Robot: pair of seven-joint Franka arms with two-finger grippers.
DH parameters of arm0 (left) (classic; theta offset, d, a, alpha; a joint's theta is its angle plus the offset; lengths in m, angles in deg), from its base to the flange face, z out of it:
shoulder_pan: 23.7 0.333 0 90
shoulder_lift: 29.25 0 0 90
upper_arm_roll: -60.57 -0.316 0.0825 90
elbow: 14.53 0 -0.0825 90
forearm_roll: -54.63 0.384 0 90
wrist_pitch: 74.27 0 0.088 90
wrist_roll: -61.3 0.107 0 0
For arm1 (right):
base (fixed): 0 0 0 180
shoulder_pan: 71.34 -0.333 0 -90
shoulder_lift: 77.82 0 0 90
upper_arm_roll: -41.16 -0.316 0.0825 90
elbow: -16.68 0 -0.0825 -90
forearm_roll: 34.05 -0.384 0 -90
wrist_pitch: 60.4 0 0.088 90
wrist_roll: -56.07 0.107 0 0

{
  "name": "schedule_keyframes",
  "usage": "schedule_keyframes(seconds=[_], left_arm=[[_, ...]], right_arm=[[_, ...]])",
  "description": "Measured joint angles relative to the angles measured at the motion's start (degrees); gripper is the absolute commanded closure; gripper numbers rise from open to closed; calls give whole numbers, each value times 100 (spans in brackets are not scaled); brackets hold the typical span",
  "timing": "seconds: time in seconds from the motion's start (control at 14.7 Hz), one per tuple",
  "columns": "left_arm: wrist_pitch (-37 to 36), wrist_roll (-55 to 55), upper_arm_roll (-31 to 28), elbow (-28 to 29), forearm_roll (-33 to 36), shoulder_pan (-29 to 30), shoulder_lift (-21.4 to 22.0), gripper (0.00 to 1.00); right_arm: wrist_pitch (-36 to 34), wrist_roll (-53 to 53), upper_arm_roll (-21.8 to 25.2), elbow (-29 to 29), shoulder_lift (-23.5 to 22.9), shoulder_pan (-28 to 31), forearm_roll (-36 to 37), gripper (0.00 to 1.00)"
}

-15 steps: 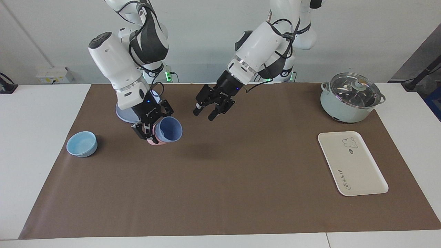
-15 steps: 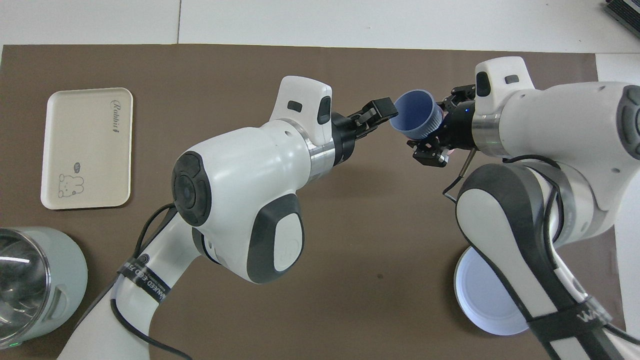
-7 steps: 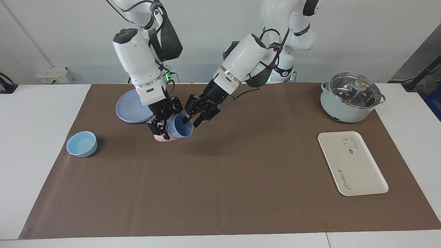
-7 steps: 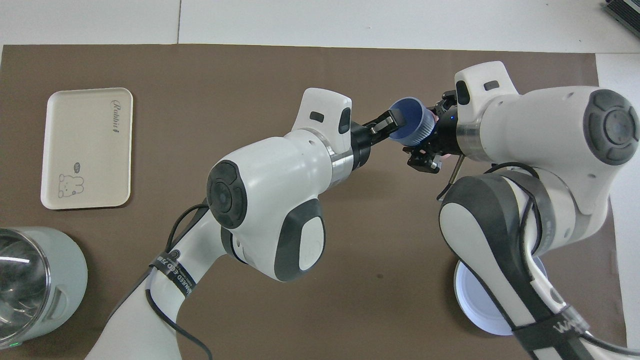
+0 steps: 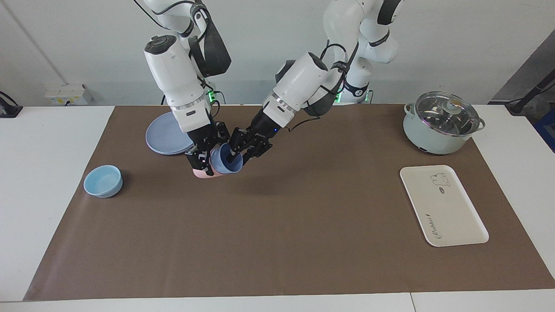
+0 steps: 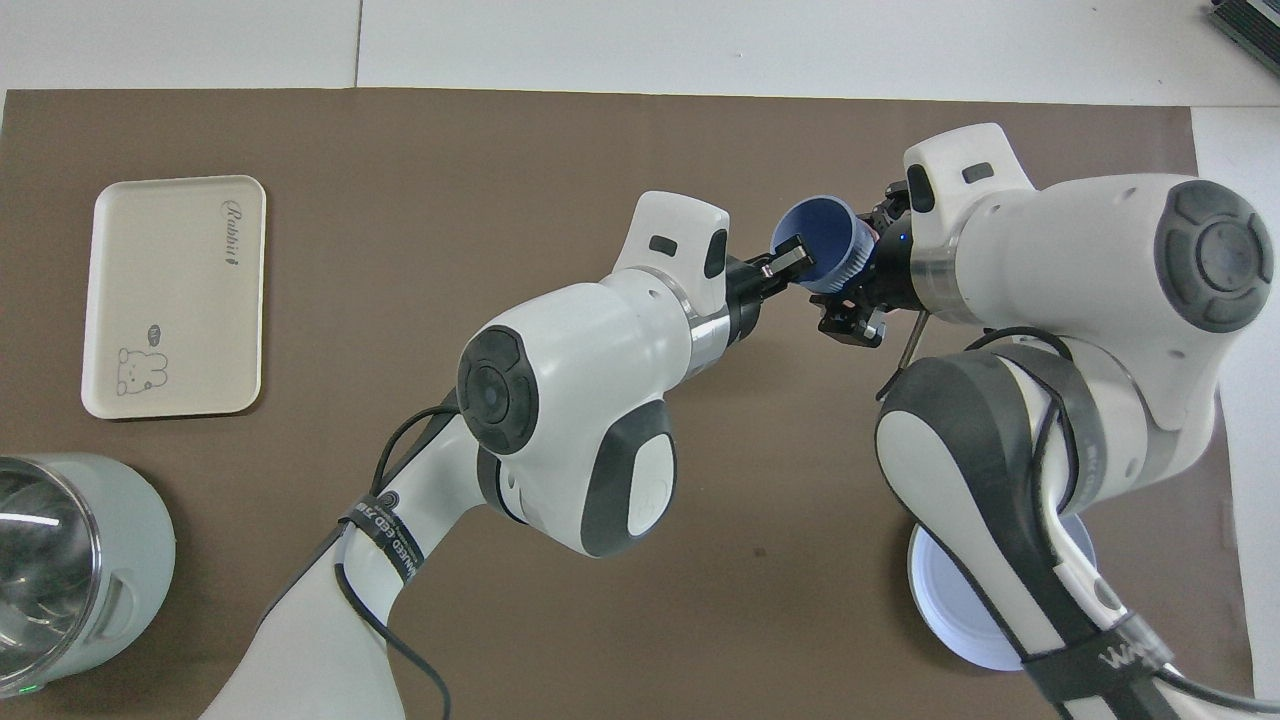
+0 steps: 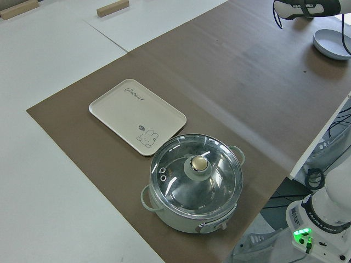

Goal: Place cup on tray
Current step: 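Grasp the cup rim with the left gripper from the right gripper, then carry the cup to the tray with the left gripper while the right withdraws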

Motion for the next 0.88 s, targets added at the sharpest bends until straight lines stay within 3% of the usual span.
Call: schedule_keyframes(seconds=[0.48,0.88], left_arm=[[-263,-2,-59,-148,0,4,-5,100],[-1951,-4,-252,-1068,1,421,53,100]], right_arm=[[-5,0,6,-3,32,-1,7,100],[-7,0,17,2,55,-2,11,100]])
